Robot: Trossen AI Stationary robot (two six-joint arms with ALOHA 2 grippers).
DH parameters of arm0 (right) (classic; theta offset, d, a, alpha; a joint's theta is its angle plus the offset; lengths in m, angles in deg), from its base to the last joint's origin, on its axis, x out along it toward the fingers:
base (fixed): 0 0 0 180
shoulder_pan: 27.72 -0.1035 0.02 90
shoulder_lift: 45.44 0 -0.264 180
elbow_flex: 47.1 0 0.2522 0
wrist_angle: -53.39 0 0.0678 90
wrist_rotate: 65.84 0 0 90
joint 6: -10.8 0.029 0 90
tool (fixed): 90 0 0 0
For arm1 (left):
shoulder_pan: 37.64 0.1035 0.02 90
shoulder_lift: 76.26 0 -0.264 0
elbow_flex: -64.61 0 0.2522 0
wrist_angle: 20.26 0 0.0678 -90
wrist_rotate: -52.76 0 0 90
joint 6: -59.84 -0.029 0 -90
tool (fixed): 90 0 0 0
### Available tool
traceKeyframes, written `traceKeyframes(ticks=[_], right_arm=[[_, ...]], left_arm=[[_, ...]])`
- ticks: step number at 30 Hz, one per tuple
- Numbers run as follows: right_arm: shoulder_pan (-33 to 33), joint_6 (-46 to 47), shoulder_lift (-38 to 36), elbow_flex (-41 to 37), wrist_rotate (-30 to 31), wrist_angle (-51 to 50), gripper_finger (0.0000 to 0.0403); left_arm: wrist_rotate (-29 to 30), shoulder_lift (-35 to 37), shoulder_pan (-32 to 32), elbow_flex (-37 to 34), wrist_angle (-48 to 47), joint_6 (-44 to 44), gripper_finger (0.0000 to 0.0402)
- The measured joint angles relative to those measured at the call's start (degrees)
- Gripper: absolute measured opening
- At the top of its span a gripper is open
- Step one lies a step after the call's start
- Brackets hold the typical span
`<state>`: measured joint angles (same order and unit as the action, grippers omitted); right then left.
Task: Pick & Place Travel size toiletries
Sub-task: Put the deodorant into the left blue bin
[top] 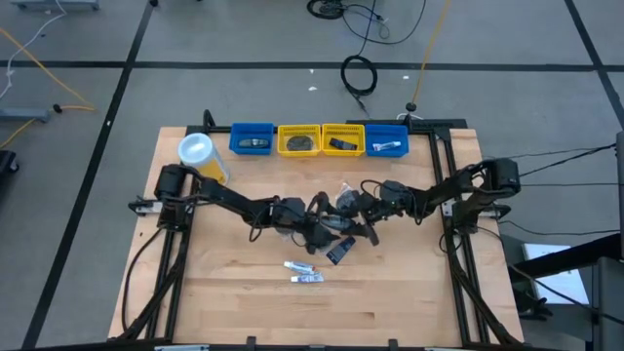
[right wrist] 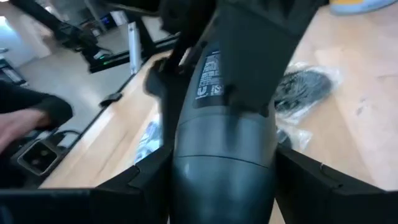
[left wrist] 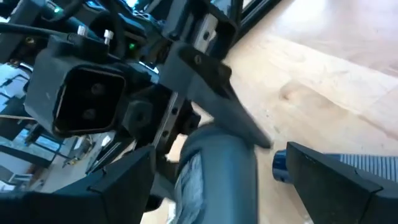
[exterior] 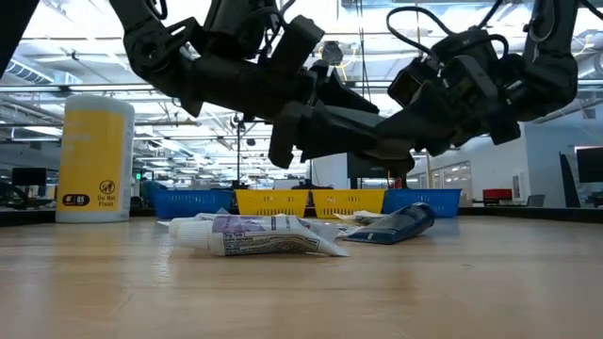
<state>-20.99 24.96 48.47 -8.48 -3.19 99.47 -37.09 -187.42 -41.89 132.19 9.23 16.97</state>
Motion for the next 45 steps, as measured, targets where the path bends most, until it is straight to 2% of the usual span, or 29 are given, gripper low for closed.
traceKeyframes(ticks=[4, 10, 15, 19, 23, 39, 45], right_arm=[[-0.1, 0.4, 0.0, 0.0, -3.1, 0.5, 0.0216], [-0.1, 1.2, 0.0, 0.0, -2.9, 2.1, 0.0217], [0.0, 1.6, 0.0, 0.0, -2.8, 2.4, 0.0217], [0.0, 1.6, 0.0, 0.0, -2.8, 2.6, 0.0217], [0.0, 2.1, 0.0, 0.0, -3.0, 2.9, 0.0217], [-0.1, 3.4, 0.0, -0.1, -2.9, 3.6, 0.0219], [-0.1, 3.9, 0.0, -0.1, -2.8, 3.3, 0.0219]], left_arm=[[0.3, 0.1, 0.0, 0.0, -1.2, -0.2, 0.0351], [0.3, 0.1, 0.0, 0.0, -0.4, 2.8, 0.0347], [0.0, 0.2, 0.0, 0.0, 1.6, 5.9, 0.0310], [-2.5, 0.1, 0.0, 0.0, 1.8, 5.9, 0.0275], [-3.2, -0.7, 0.0, 0.0, 3.8, 5.7, 0.0257], [-3.1, -1.4, 0.1, 0.4, 5.0, 3.6, 0.0260], [-3.1, -1.3, 0.2, 0.4, 3.7, 3.5, 0.0208]])
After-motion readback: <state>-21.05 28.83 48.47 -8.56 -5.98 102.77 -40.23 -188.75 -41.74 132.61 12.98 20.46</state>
